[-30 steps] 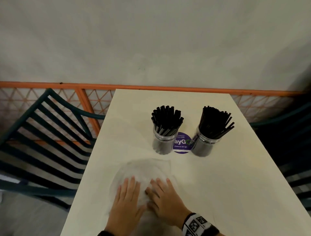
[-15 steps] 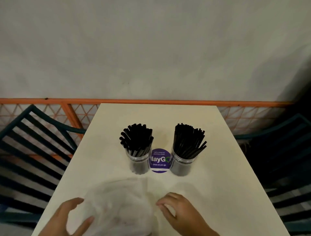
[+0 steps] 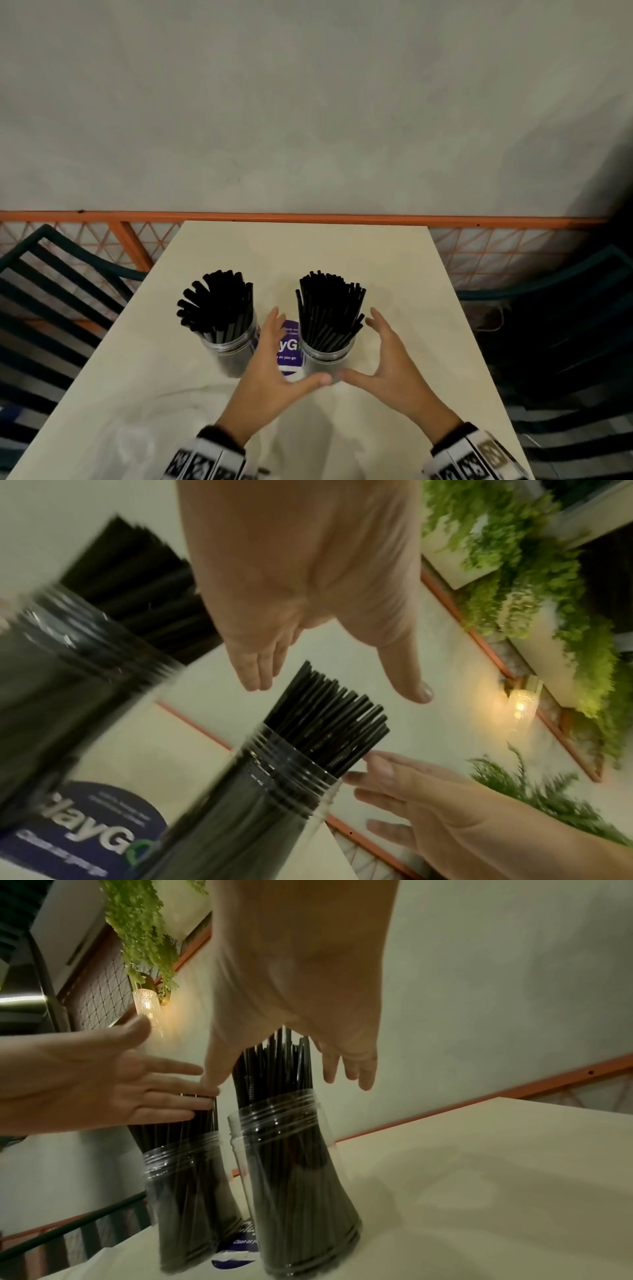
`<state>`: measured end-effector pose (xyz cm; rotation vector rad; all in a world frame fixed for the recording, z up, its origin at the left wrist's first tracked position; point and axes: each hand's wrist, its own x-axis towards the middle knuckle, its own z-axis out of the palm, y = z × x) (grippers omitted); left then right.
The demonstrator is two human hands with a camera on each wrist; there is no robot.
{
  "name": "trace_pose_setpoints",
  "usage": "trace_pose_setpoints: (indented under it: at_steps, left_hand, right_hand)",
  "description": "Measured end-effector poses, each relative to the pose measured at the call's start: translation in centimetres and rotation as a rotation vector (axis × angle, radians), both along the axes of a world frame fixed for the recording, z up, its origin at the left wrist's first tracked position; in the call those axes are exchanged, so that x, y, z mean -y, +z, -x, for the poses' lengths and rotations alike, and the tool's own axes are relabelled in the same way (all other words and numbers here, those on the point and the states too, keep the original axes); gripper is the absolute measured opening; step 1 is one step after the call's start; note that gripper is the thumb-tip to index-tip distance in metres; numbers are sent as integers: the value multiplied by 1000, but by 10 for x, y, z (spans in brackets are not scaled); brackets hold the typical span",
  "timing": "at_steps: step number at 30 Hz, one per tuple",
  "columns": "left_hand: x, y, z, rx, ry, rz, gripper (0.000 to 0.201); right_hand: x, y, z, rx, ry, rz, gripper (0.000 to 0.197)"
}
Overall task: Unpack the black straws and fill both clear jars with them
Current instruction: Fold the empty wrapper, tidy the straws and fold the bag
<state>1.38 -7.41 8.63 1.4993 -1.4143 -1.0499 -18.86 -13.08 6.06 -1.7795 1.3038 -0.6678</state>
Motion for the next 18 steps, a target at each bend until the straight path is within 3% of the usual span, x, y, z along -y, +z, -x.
trace_pose_setpoints:
  at_steps: [1, 5, 9, 11, 14, 16, 18]
  left_hand:
    - [14, -1, 4, -14, -3, -23, 133]
    - [60, 5, 6, -58, -90, -68, 148]
    - [90, 1, 9, -75, -163, -76, 141]
    - [96, -7, 12, -105, -159, -59, 131]
    - [93, -14, 18, -92, -74, 67, 91]
    - [89, -18, 19, -86, -26, 139, 80]
    - [86, -21, 16, -101, -50, 141, 84]
  right_hand:
    - [5, 4, -6, 43, 20, -2, 124]
    - [27, 9, -31, 267, 93, 24, 104]
    - [44, -9, -52, 213, 47, -13, 124]
    - [49, -9, -61, 201, 25, 13, 111]
    - [54, -3, -67, 263, -68, 77, 66]
    - [50, -2, -65, 308, -88, 92, 62]
    - [46, -7, -60, 334, -91, 104, 67]
